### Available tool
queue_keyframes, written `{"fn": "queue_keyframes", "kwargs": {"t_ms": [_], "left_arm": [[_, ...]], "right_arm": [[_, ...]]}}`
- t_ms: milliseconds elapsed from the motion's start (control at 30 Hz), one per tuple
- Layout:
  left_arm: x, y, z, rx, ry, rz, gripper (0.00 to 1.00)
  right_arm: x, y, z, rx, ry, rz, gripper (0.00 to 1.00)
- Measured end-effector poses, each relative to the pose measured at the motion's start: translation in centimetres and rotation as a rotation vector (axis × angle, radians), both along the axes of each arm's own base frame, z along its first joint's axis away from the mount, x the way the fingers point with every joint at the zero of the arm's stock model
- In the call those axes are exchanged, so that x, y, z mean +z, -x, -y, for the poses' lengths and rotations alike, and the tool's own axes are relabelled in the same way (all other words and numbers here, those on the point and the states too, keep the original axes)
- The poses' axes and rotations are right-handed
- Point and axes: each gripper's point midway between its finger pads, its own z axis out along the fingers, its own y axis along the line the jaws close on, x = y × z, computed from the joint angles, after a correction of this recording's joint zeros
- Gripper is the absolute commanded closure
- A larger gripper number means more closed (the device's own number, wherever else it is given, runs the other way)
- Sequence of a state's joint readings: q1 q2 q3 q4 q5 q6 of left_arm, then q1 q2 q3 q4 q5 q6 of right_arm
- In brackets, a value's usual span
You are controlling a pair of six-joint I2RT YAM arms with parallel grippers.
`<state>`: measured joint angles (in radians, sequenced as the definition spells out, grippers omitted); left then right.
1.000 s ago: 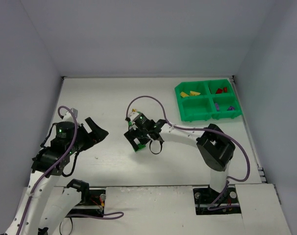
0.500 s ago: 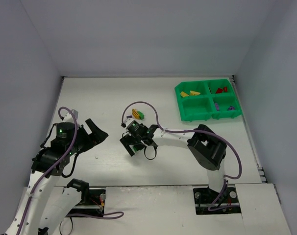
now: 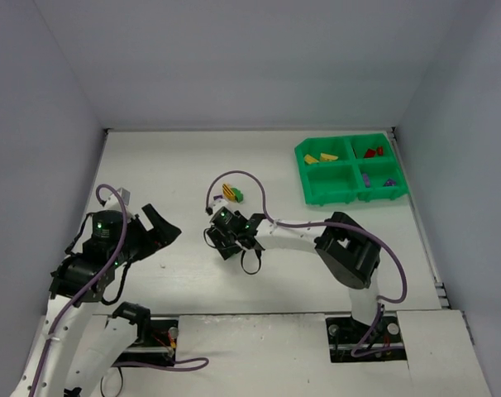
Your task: Sort the legos into containers by color
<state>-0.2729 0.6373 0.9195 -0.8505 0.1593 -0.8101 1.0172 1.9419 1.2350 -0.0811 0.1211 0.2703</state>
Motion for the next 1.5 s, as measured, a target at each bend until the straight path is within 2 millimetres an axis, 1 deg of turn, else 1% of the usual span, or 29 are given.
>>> {"fn": "queue_keyframes", "kwargs": {"t_ms": [33,100,133,200,300,333,367,400,467,533,633,667,700,767,800,867,900,933,967,1100,1200,1233,1267,1333,1367,1433,1467,1500], "left_arm": [[0.0,0.0,0.0,0.000,0.000,-0.001,0.20],[0.0,0.0,0.0,0.000,0.000,-0.001,0.20],[0.0,0.0,0.0,0.000,0.000,-0.001,0.20],[0.0,0.0,0.0,0.000,0.000,-0.001,0.20],[0.0,0.0,0.0,0.000,0.000,-0.002,0.20],[0.0,0.0,0.0,0.000,0.000,-0.001,0.20],[0.0,-0.1,0.0,0.000,0.000,-0.002,0.20],[0.0,-0.1,0.0,0.001,-0.001,-0.003,0.20],[-0.1,-0.1,0.0,0.001,-0.001,-0.003,0.20],[-0.1,-0.1,0.0,0.003,-0.003,-0.005,0.20],[-0.2,-0.2,-0.1,0.007,-0.005,-0.007,0.20],[-0.2,-0.2,-0.1,0.008,-0.006,-0.007,0.20],[-0.2,-0.2,-0.1,0.009,-0.007,-0.007,0.20],[-0.2,-0.3,-0.2,0.013,-0.010,-0.009,0.20],[-0.3,-0.3,-0.2,0.016,-0.012,-0.009,0.20],[-0.3,-0.4,-0.3,0.019,-0.015,-0.011,0.20],[-0.3,-0.4,-0.3,0.022,-0.017,-0.011,0.20],[-0.3,-0.5,-0.3,0.023,-0.016,-0.012,0.20],[-0.3,-0.5,-0.3,0.024,-0.017,-0.011,0.20],[-0.3,-0.8,-0.3,0.025,-0.016,-0.010,0.20],[-0.4,-1.0,-0.2,0.024,-0.017,-0.013,0.20],[-0.4,-1.0,-0.2,0.024,-0.017,-0.014,0.20],[-0.4,-1.1,-0.2,0.024,-0.017,-0.015,0.20],[-0.5,-1.1,-0.1,0.024,-0.017,-0.016,0.20],[-0.5,-1.2,-0.1,0.024,-0.017,-0.016,0.20],[-0.4,-1.2,-0.1,0.024,-0.017,-0.013,0.20],[-0.4,-1.3,-0.1,0.023,-0.016,-0.012,0.20],[-0.4,-1.3,-0.1,0.023,-0.015,-0.010,0.20]], "right_arm": [[0.1,-0.3,0.4,-0.006,0.009,0.008,0.85],[0.7,-1.7,1.5,-0.032,0.022,0.031,0.86],[1.2,-2.7,2.3,-0.051,0.024,0.043,0.86],[2.5,-5.6,4.5,-0.110,0.022,0.080,0.85],[5.1,-10.6,8.8,-0.225,0.024,0.150,0.85],[6.2,-12.6,10.6,-0.272,0.023,0.177,0.85],[7.0,-14.1,12.2,-0.310,0.022,0.197,0.84],[7.9,-16.0,14.2,-0.358,0.023,0.219,0.84],[9.2,-18.6,17.5,-0.434,0.022,0.252,0.82],[10.1,-20.6,21.1,-0.509,0.026,0.272,0.77],[11.0,-22.6,25.8,-0.612,0.030,0.290,0.73],[11.1,-23.0,26.7,-0.632,0.031,0.293,0.72],[11.1,-23.3,27.5,-0.650,0.031,0.292,0.67],[10.6,-23.5,28.4,-0.675,0.031,0.281,0.58],[10.3,-23.6,28.8,-0.683,0.032,0.272,0.51],[9.5,-23.6,29.1,-0.692,0.034,0.253,0.43],[9.2,-23.5,29.1,-0.694,0.034,0.243,0.35],[8.9,-23.4,29.1,-0.698,0.034,0.234,0.32],[8.7,-23.3,29.1,-0.699,0.036,0.227,0.27],[8.5,-23.2,29.3,-0.703,0.036,0.218,0.18],[8.4,-23.2,29.2,-0.699,0.031,0.213,0.18],[8.5,-23.2,29.2,-0.696,0.029,0.213,0.19],[8.5,-23.2,29.1,-0.693,0.025,0.212,0.27],[8.7,-23.1,28.7,-0.675,0.009,0.207,0.36],[9.0,-23.1,28.4,-0.663,0.000,0.207,0.48],[9.6,-22.9,27.4,-0.620,-0.021,0.208,0.58],[9.9,-22.8,26.9,-0.599,-0.031,0.210,0.67],[10.3,-22.8,26.0,-0.575,-0.044,0.214,0.68]]}}
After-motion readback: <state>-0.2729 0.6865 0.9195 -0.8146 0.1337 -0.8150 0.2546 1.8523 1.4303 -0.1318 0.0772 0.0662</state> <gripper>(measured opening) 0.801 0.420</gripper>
